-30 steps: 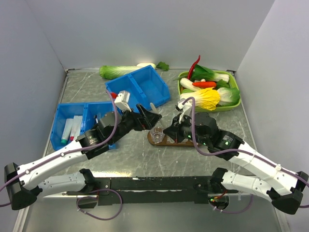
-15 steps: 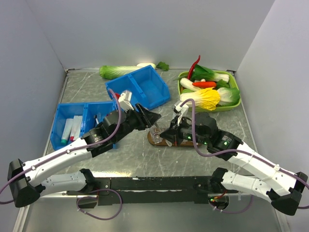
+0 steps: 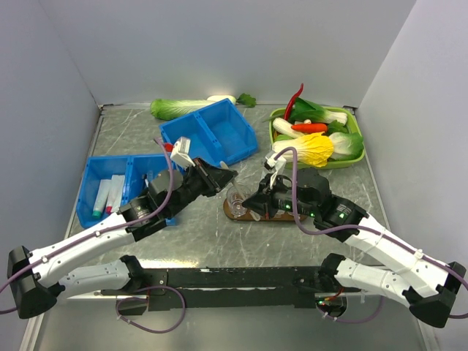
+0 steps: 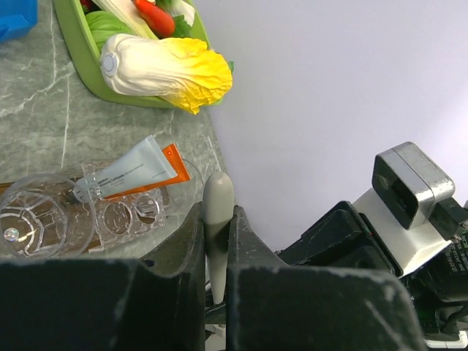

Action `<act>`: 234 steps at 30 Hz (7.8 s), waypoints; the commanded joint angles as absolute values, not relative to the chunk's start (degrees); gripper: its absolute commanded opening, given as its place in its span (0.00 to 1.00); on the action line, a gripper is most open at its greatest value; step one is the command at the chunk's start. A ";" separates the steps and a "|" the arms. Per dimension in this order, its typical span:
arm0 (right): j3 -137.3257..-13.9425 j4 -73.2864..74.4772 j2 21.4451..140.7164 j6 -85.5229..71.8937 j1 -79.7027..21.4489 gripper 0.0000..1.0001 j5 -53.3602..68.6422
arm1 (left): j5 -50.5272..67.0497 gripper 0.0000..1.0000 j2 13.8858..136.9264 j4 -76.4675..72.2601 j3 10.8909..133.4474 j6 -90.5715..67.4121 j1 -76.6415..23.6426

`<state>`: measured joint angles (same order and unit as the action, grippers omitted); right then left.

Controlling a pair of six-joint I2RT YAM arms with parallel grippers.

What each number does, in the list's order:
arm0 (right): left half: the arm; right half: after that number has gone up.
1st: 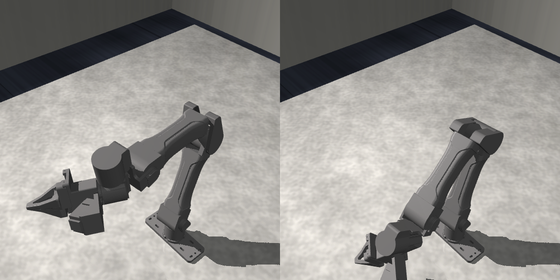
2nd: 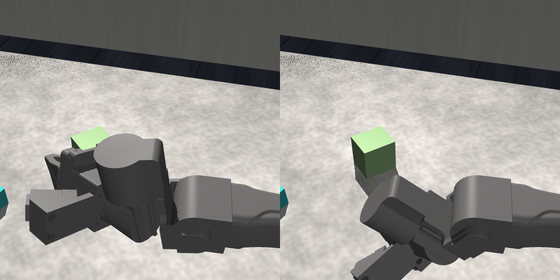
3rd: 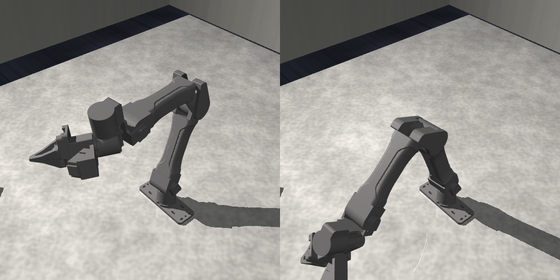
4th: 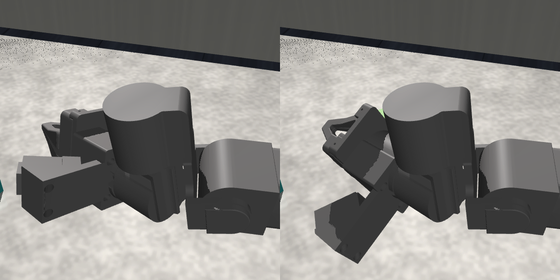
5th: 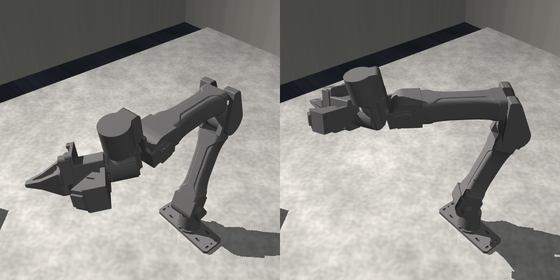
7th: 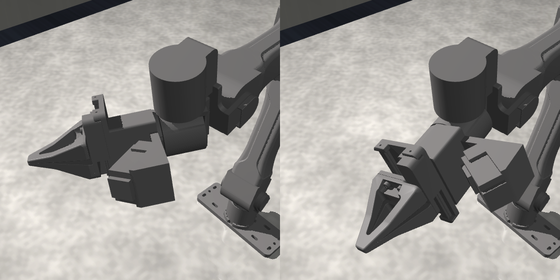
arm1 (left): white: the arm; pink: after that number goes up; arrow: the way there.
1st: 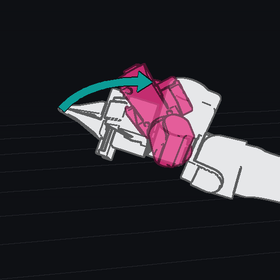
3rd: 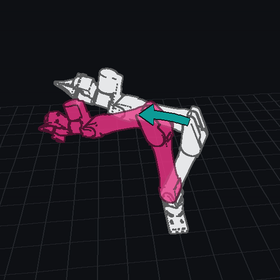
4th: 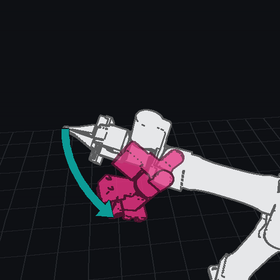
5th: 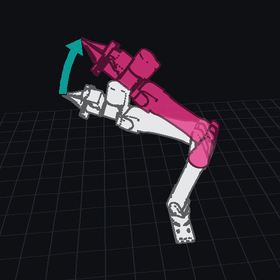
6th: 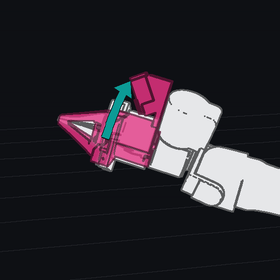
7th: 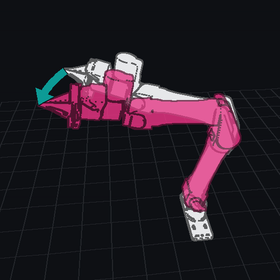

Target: Prepare toiletry sets of a toothbrush and toothpaste on the tray

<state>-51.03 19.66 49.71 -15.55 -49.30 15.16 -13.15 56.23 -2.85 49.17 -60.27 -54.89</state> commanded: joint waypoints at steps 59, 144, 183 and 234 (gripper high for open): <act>-48.69 22.41 49.22 -20.04 -48.78 0.35 14.41 | -10.81 0.01 57.30 -3.60 48.95 -66.71 -49.57; -58.62 90.44 53.26 -20.57 -33.49 0.00 12.48 | -12.13 0.97 48.43 16.35 52.12 -21.97 -35.77; -57.39 90.44 57.13 -21.09 -33.13 0.00 11.16 | -11.34 0.96 47.64 16.61 51.68 -21.97 -35.77; -69.35 89.30 70.23 -19.60 -31.46 0.40 6.77 | -12.66 0.97 46.85 16.70 51.42 -21.62 -35.77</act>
<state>-66.57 76.16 70.65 -19.62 -31.94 8.58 -11.92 47.90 18.33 51.75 -22.94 -35.92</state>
